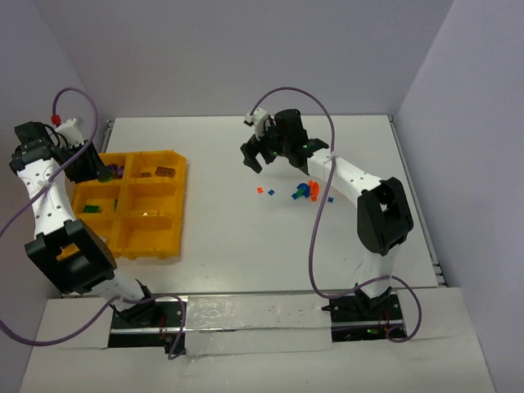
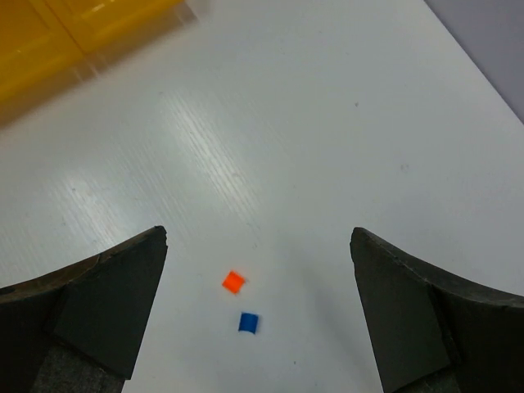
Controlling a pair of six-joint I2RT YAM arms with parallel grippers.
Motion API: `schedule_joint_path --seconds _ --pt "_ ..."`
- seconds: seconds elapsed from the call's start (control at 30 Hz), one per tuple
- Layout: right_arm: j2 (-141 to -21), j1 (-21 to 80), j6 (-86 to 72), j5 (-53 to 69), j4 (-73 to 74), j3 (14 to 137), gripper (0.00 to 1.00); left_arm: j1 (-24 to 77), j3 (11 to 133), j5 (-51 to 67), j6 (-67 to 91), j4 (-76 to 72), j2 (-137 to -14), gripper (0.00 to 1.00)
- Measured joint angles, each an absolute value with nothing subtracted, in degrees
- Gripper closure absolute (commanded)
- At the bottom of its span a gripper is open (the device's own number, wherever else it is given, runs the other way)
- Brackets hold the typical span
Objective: Sort the legos into containers by color
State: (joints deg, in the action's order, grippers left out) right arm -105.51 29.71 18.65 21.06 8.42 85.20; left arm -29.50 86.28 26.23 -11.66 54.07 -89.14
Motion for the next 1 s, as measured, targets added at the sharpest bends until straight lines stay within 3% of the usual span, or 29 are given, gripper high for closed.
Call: schedule_joint_path --seconds 0.17,0.37,0.5,0.6,0.67,0.7,0.8,1.0 --pt "-104.78 28.23 17.84 20.44 9.19 83.94 0.0 -29.08 85.19 19.17 -12.51 53.93 -90.23 0.99" --pt "-104.53 27.07 16.59 20.49 11.61 83.99 0.0 -29.08 86.26 12.63 -12.75 53.64 -97.1 0.89" --pt "-104.53 26.1 16.11 20.25 13.17 84.03 0.0 -29.08 86.24 9.91 -12.86 53.61 -100.4 0.72" --pt "-104.53 25.57 15.35 19.82 14.08 84.46 0.0 -29.08 86.06 8.92 -12.86 53.48 -100.49 0.5" --pt "-104.53 25.35 14.71 19.54 14.32 84.7 0.0 -29.08 86.06 8.57 -13.01 53.32 -100.47 0.33" --pt "-104.53 25.22 14.51 19.49 14.37 84.75 0.0 -29.08 86.06 8.5 -13.1 53.34 -100.47 0.13" --pt "-104.53 24.79 14.24 19.2 14.75 84.75 0.0 -29.08 86.06 8.51 -13.41 53.19 -100.36 0.01" --pt "-104.06 22.35 14.2 17.9 16.02 84.57 0.0 -28.69 88.72 11.83 -13.82 53.12 -99.36 0.01"
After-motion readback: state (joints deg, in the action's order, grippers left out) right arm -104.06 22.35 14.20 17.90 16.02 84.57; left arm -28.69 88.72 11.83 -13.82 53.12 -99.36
